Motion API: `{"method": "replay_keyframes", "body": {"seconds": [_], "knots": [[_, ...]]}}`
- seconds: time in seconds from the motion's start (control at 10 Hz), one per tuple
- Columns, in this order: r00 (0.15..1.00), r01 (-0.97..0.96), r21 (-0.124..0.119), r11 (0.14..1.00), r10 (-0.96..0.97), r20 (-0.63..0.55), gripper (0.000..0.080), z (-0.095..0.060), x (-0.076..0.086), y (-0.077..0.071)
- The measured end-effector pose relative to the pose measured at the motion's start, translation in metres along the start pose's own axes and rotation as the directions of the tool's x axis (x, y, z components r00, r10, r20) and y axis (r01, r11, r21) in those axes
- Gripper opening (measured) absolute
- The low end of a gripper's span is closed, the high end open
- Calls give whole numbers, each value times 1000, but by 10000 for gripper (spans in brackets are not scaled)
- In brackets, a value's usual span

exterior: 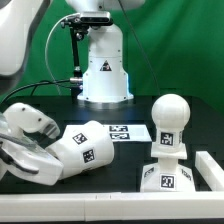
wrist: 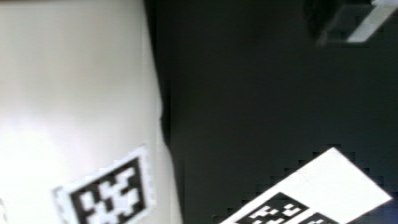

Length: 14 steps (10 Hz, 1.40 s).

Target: Assemble lamp

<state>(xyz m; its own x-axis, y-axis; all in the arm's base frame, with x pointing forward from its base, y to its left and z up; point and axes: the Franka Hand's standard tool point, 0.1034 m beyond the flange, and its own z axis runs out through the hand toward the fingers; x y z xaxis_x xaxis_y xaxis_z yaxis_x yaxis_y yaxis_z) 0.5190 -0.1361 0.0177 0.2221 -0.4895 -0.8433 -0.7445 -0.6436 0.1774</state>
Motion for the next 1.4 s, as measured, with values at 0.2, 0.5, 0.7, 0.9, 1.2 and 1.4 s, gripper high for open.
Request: {"method": "replay_keyframes", "body": {"seconds": [0.2, 0.5, 0.7, 0.9, 1.2, 1.4], "knots": [[1000, -19, 3, 1000, 19, -11, 699, 1, 2, -4], [1000, -21, 5, 1000, 21, -11, 576, 0, 3, -3], [1000, -21, 6, 1000, 21, -11, 387, 0, 3, -2], [1000, -17, 6, 1000, 17, 3, 55, -1, -1, -2], [1000, 3, -4, 1000, -3, -1, 51, -15, -13, -3], [999, 34, -13, 999, -34, -29, 51, -35, -31, -6]]}}
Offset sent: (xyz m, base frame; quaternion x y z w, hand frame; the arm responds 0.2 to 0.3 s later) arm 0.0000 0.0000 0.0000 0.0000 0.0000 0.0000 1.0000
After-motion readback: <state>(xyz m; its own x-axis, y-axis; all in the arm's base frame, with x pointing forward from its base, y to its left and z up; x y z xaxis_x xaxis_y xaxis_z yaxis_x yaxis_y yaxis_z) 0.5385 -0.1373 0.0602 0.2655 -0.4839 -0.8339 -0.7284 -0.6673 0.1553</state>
